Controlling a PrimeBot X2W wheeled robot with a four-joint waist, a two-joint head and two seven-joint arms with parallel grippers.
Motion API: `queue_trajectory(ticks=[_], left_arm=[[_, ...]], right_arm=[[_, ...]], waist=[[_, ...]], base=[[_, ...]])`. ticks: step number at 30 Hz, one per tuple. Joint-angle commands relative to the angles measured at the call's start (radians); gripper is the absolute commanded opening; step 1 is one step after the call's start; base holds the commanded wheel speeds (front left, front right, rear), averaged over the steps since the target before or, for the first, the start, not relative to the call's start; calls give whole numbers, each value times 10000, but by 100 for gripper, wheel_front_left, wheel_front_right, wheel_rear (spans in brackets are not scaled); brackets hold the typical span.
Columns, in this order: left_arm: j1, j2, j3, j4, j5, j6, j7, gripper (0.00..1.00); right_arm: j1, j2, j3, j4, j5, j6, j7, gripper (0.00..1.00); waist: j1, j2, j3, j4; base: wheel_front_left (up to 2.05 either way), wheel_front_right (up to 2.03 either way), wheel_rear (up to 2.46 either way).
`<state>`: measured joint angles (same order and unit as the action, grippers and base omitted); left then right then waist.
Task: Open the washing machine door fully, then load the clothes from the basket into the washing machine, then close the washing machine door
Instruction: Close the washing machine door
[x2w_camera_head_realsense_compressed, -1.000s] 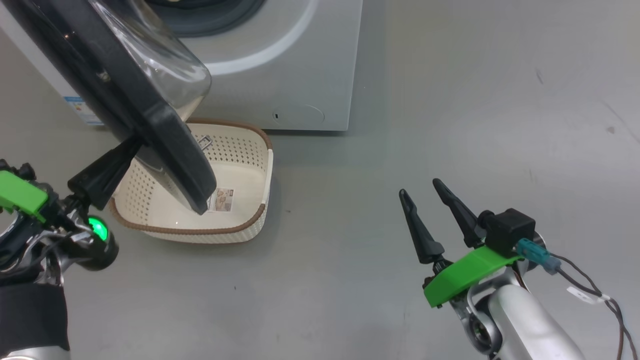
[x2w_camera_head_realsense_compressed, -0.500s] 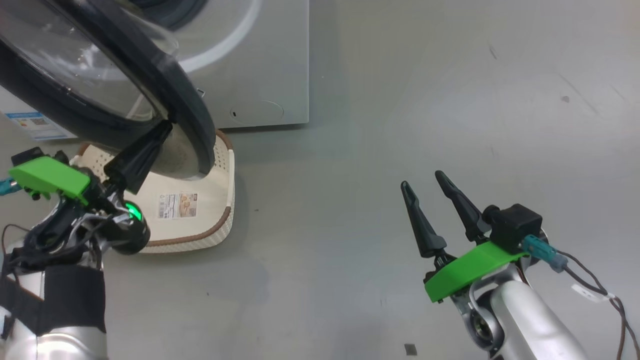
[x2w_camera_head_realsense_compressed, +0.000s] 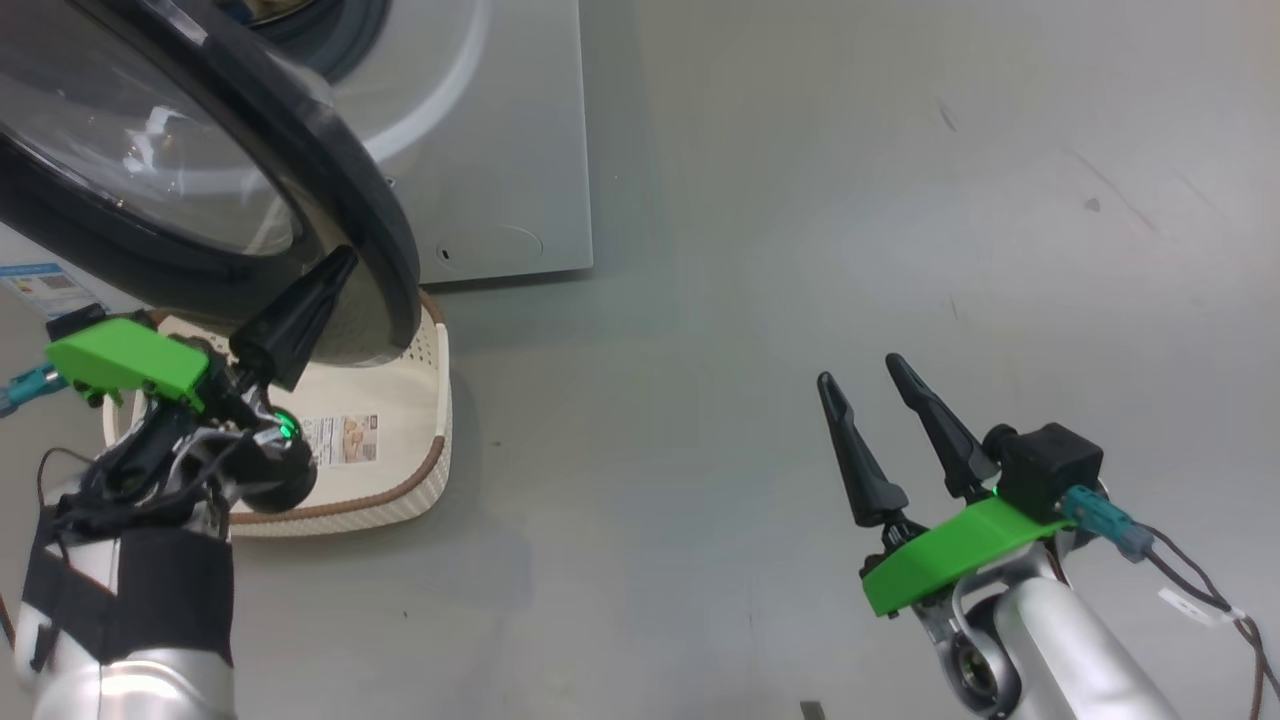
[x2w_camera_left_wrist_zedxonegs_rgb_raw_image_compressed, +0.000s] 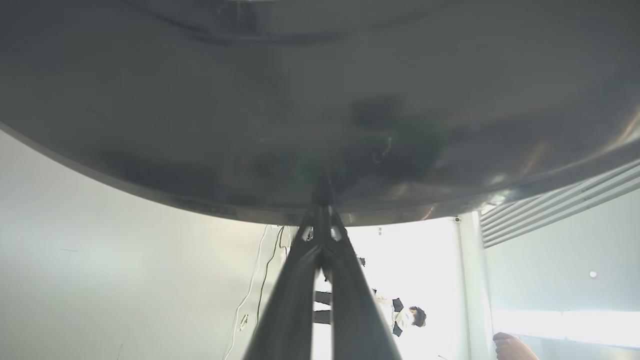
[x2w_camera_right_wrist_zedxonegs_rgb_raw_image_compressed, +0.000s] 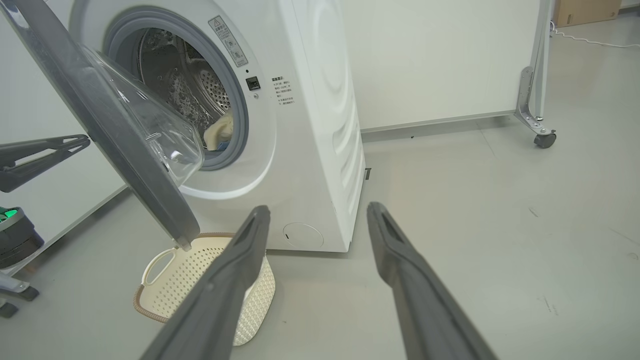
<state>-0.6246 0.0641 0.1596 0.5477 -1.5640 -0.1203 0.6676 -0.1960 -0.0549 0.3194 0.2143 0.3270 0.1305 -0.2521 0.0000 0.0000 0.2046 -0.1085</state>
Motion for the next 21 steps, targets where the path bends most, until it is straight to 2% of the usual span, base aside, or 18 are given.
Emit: queue_trajectory(ticks=[1, 4, 10, 11, 16, 21], left_arm=[[75, 304, 226, -465, 163, -84, -27, 0], [566, 378, 196, -1167, 423, -97, -256, 0], [2511, 773, -120, -3846, 1482, -101, -1149, 0], [2511, 773, -120, -3846, 1482, -101, -1149, 0], [3957, 1262, -597, -5530, 2719, -102, -2803, 0], [4971, 1900, -1456, -6244, 4016, -102, -4973, 0]], right_arm=[[-32, 47, 23, -382, 43, 2, -97, 100], [86, 47, -120, -429, -3, 2, -97, 100], [354, 47, -515, -635, -139, 2, -97, 100], [354, 47, -515, -635, -139, 2, -97, 100], [614, 47, -712, -837, -286, 2, -97, 100], [759, 47, -735, -968, -409, 2, -97, 100]], waist=[[0, 0, -199, 93], [0, 0, -492, 173], [0, 0, -1079, 469], [0, 0, -1079, 469], [0, 0, -1478, 847], [0, 0, -1797, 1190]], base=[[0, 0, 0], [0, 0, 0], [0, 0, 0], [0, 0, 0], [0, 0, 0], [0, 0, 0]])
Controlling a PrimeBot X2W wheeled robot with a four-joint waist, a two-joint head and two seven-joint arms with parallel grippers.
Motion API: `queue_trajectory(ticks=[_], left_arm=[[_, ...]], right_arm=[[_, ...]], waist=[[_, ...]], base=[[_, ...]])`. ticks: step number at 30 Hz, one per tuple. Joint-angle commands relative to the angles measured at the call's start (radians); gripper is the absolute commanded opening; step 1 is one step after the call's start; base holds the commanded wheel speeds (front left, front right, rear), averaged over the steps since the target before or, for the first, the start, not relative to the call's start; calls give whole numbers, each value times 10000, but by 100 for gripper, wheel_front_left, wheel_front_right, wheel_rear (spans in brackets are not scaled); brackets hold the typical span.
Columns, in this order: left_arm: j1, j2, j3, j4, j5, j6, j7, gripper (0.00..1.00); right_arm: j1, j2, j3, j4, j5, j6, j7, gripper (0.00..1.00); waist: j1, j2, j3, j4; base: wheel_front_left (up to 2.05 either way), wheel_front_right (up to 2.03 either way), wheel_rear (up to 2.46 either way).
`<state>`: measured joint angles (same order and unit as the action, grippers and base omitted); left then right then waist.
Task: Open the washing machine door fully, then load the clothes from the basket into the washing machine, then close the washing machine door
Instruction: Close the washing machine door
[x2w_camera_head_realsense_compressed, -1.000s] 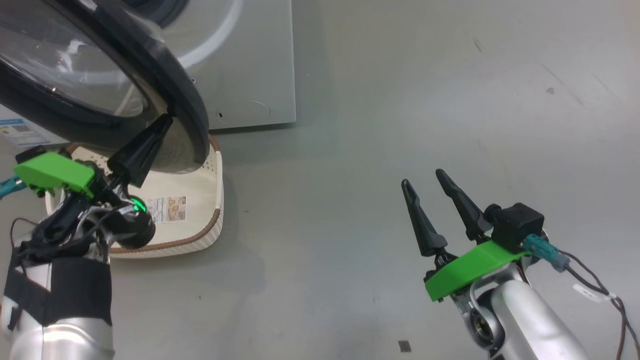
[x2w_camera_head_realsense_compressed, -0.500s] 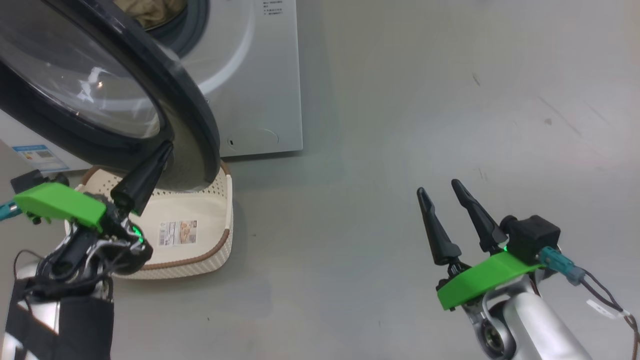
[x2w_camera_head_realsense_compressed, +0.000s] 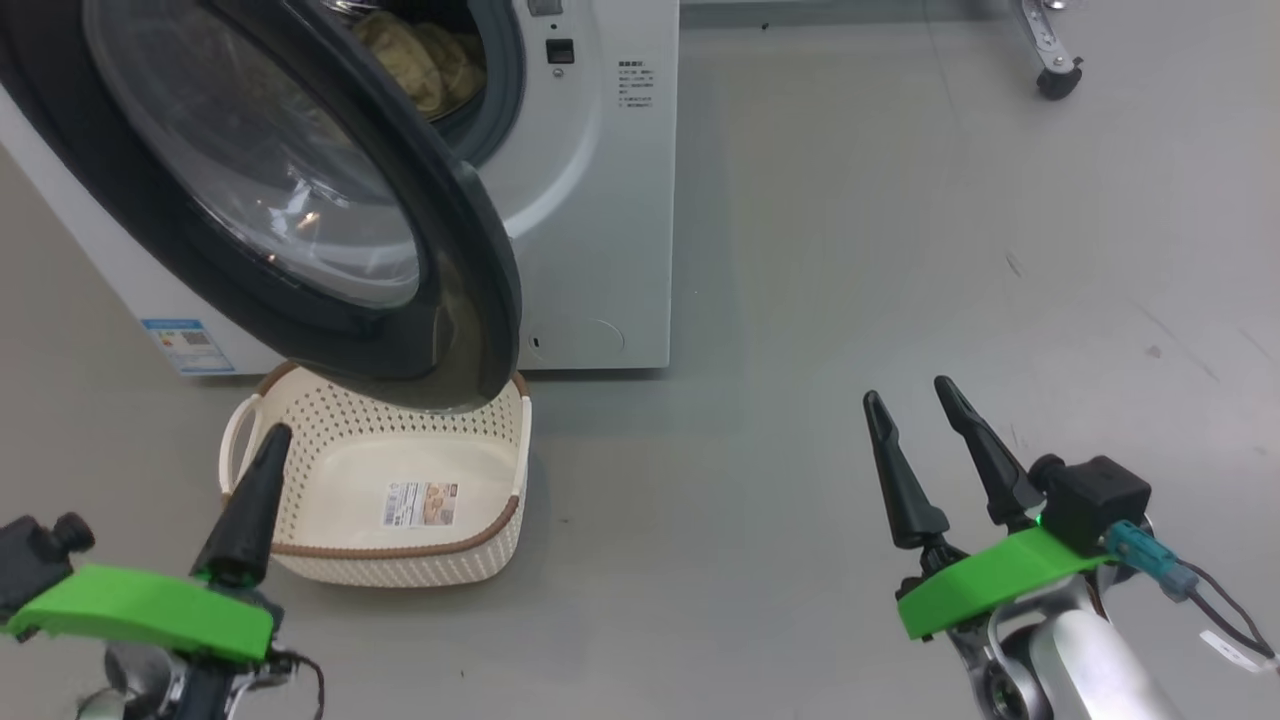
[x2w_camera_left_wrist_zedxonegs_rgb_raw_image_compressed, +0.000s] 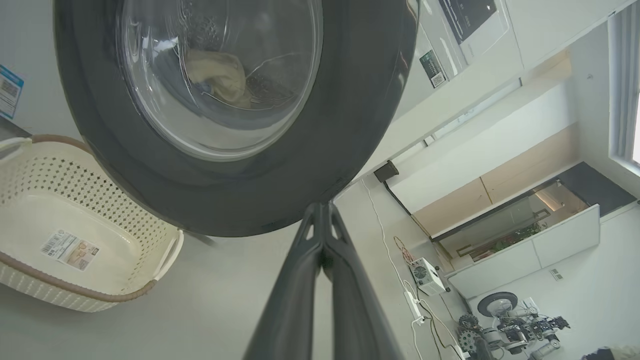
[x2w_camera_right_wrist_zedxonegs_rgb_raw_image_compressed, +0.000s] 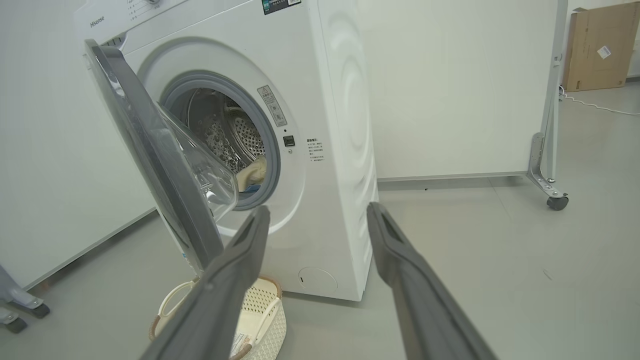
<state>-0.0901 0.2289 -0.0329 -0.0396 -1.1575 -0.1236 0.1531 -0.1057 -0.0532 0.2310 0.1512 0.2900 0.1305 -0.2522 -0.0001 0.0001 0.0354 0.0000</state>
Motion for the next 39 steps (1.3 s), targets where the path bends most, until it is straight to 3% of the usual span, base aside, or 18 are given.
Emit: queue_trajectory(ticks=[1, 7, 10, 17, 21, 22, 23, 24, 39], left_arm=[[-229, 434, 262, -408, 244, -70, -284, 0], [285, 1476, -959, 36, 2172, -70, -2992, 0], [404, 1805, -1334, 669, 3671, -70, -3930, 0], [490, 1431, -822, 991, 5896, 29, -4142, 0], [675, 1008, -475, 860, 6576, -10, -4145, 0], [712, 936, -428, 853, 6693, -21, -4146, 7], [745, 868, -387, 863, 6789, -30, -4146, 46], [766, 807, -342, 871, 6885, -37, -4146, 100], [823, 704, -615, 1018, 7242, -69, -4148, 100]], right_arm=[[-115, 30, 149, -356, -50, 2, -95, 100], [64, 30, 91, -455, -109, 2, -95, 100], [124, 30, 128, -469, -70, 2, -95, 100], [187, 30, 154, -437, -3, 2, -95, 100], [209, 30, 126, -386, 23, 2, -95, 100], [211, 30, 122, -370, 29, 2, -95, 100], [214, 30, 119, -356, 33, 2, -95, 100], [215, 30, 115, -340, 37, 2, -95, 100], [152, 30, 140, -163, 83, 2, -95, 100]], waist=[[1, -1, -156, 161], [1, -1, -346, 513], [1, -1, -358, 665], [1, -1, -345, 773], [1, -1, -381, 795], [1, -1, -391, 802], [1, -1, -400, 808], [1, -1, -407, 815], [1, -1, -361, 883]], base=[[0, 0, 0], [0, 0, 0], [0, 0, 0], [0, 0, 0], [0, 0, 0], [0, 0, 0], [0, 0, 0], [0, 0, 0], [0, 0, 0]])
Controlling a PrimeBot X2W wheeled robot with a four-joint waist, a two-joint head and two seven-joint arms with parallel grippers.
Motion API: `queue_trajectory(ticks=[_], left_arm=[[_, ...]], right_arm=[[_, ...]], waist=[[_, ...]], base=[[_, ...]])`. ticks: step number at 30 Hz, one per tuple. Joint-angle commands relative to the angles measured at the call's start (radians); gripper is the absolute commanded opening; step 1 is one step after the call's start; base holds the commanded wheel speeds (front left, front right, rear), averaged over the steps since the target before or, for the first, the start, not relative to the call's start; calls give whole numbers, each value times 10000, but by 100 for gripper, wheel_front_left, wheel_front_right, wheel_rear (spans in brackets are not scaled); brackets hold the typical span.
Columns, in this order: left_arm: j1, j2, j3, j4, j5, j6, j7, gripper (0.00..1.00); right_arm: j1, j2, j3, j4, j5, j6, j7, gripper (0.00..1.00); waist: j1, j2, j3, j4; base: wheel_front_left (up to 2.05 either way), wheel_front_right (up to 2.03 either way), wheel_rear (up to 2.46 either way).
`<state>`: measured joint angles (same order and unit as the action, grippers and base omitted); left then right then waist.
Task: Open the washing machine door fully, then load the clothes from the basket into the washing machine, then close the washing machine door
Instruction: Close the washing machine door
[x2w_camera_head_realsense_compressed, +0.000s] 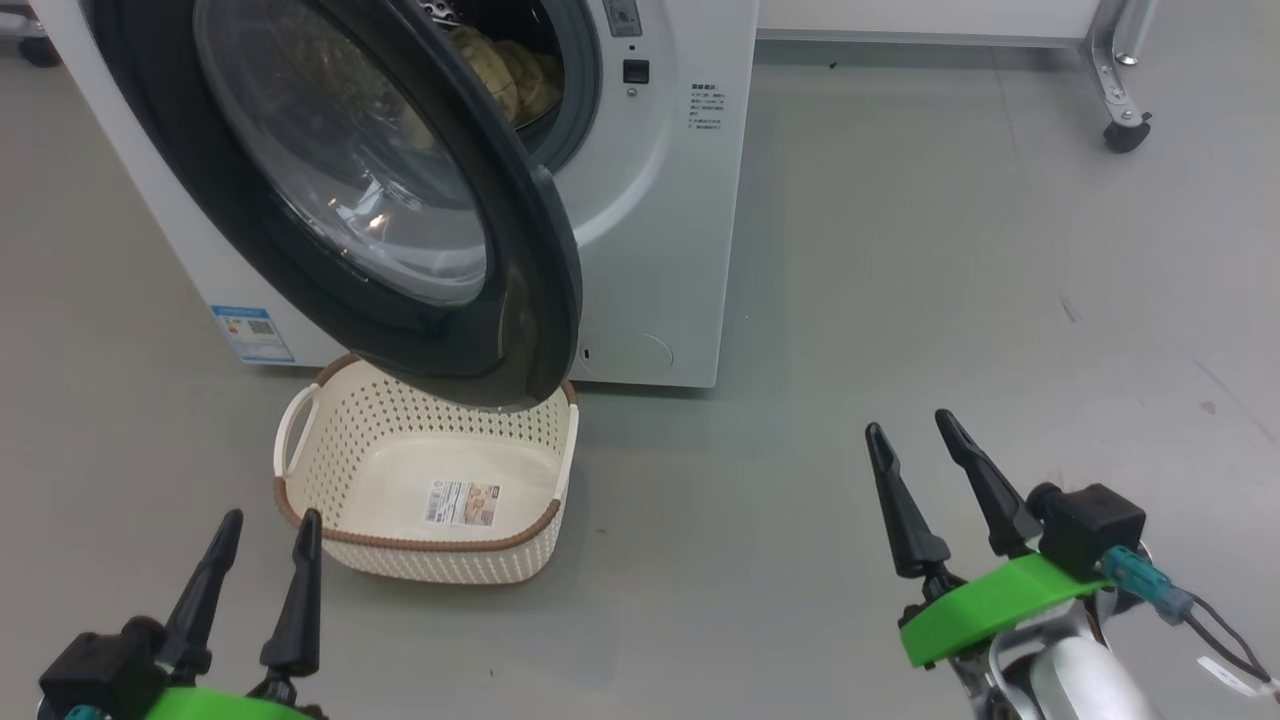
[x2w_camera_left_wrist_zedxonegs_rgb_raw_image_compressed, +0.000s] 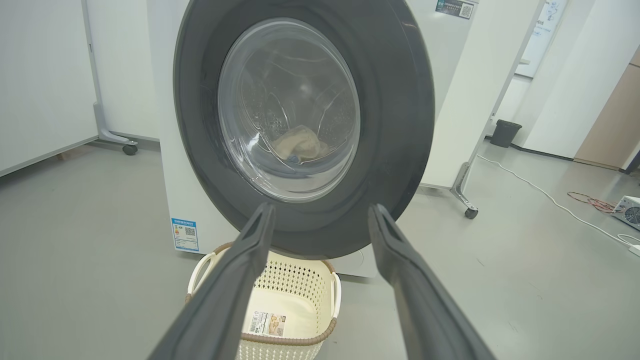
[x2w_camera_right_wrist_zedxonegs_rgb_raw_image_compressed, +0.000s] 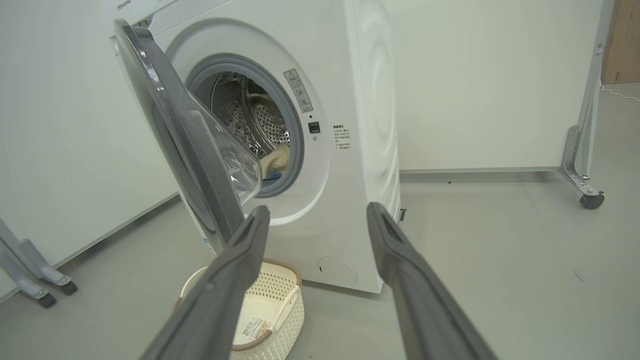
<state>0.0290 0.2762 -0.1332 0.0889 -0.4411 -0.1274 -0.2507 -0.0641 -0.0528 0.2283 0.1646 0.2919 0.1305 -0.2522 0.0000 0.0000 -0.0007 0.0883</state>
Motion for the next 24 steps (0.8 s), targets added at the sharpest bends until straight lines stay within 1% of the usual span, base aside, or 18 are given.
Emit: queue_trajectory(ticks=[1, 24], left_arm=[[-372, 236, 375, -261, 88, -30, -110, 100], [-385, 199, 322, -219, 167, -32, -110, 100]], right_arm=[[-268, 26, 165, -296, 65, 2, -95, 100], [-281, 26, 170, -262, 83, 2, -95, 100]], waist=[[0, 0, 5, 4], [0, 0, 51, -1]], base=[[0, 0, 0], [0, 0, 0]])
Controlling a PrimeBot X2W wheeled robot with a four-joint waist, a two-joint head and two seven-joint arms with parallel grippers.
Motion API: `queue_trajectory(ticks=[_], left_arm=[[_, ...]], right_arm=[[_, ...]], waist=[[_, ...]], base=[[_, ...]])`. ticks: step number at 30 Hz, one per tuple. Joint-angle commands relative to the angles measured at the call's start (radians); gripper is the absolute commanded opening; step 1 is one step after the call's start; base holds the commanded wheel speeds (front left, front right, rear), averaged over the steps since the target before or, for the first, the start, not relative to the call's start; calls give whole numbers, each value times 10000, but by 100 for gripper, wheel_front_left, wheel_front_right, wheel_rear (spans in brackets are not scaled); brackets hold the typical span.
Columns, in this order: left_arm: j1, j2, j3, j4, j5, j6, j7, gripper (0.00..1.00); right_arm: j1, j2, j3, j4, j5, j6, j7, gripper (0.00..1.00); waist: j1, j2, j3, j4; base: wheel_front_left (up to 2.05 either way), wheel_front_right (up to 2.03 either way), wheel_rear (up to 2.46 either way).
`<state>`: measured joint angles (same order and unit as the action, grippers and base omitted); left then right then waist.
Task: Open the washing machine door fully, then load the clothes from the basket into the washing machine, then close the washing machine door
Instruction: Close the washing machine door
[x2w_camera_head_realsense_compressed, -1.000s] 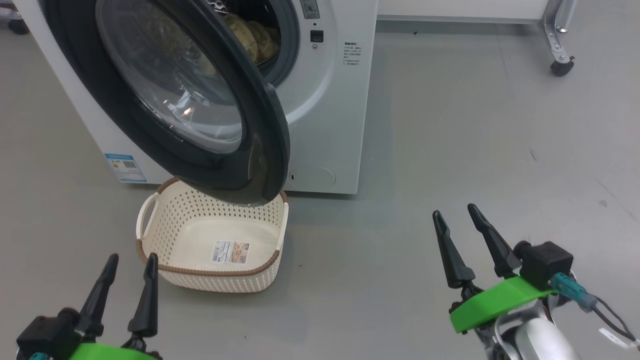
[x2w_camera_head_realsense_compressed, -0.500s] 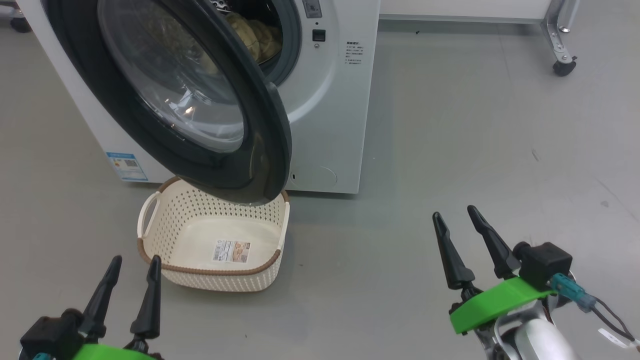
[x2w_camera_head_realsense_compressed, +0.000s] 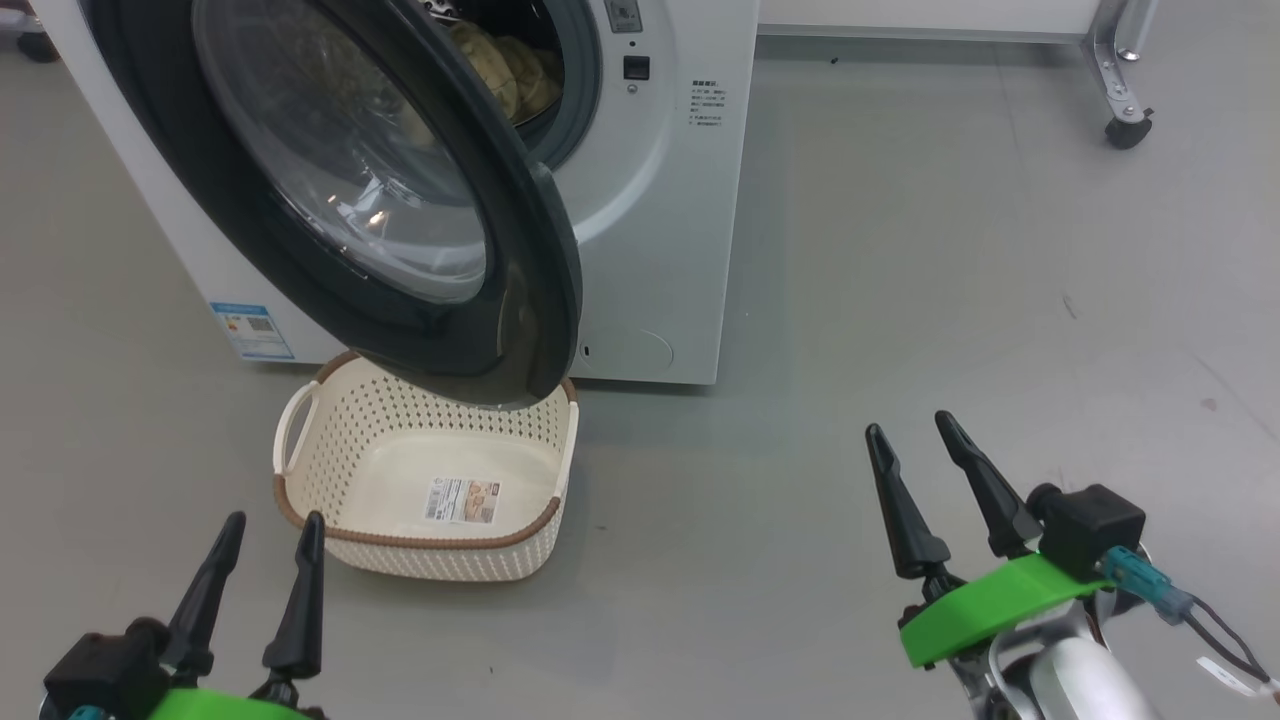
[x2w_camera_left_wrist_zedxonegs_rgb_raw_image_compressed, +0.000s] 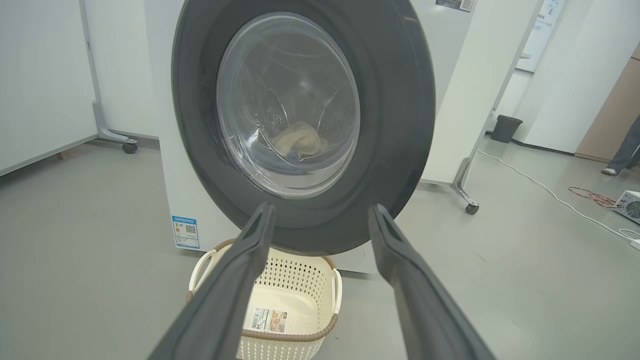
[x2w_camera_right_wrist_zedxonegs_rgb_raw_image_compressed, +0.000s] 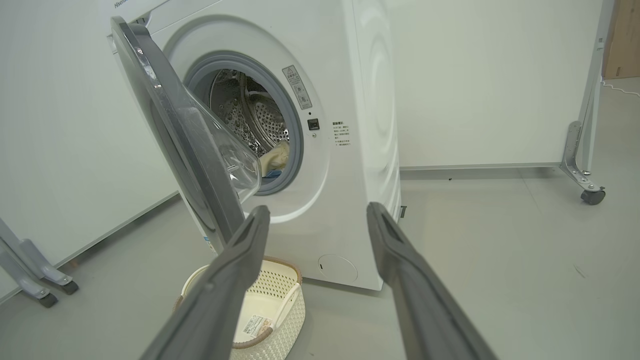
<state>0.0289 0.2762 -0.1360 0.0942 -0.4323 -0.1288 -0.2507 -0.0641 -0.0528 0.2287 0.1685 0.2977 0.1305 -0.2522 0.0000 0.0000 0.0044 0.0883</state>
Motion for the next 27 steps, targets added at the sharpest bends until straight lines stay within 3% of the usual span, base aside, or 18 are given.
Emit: queue_trajectory(ticks=[1, 16, 17, 18, 19, 27], left_arm=[[-385, 198, 343, -274, 79, -19, -110, 100], [-373, 144, 303, -266, 129, -19, -110, 100], [-383, 140, 305, -276, 140, -19, -110, 100], [-393, 134, 305, -287, 148, -19, -110, 100], [-406, 127, 305, -299, 153, -19, -110, 100], [-532, 117, 168, -313, 159, -19, -110, 100]], right_arm=[[-280, 26, 163, -298, 22, 2, -95, 100], [-277, 26, 144, -275, -18, 2, -95, 100], [-281, 26, 157, -273, -13, 2, -95, 78], [-282, 26, 175, -257, 16, 2, -95, 33], [-287, 26, 198, -226, 42, 2, -95, 0], [-537, 26, -67, -351, -47, 2, -95, 0]], waist=[[0, 0, -2, -1], [0, 0, -9, 24], [0, 0, 1, 32], [0, 0, 13, 39], [0, 0, 31, 49], [0, 0, 283, 205]], base=[[0, 0, 0], [0, 0, 0], [0, 0, 0], [0, 0, 0], [0, 0, 0], [0, 0, 0]])
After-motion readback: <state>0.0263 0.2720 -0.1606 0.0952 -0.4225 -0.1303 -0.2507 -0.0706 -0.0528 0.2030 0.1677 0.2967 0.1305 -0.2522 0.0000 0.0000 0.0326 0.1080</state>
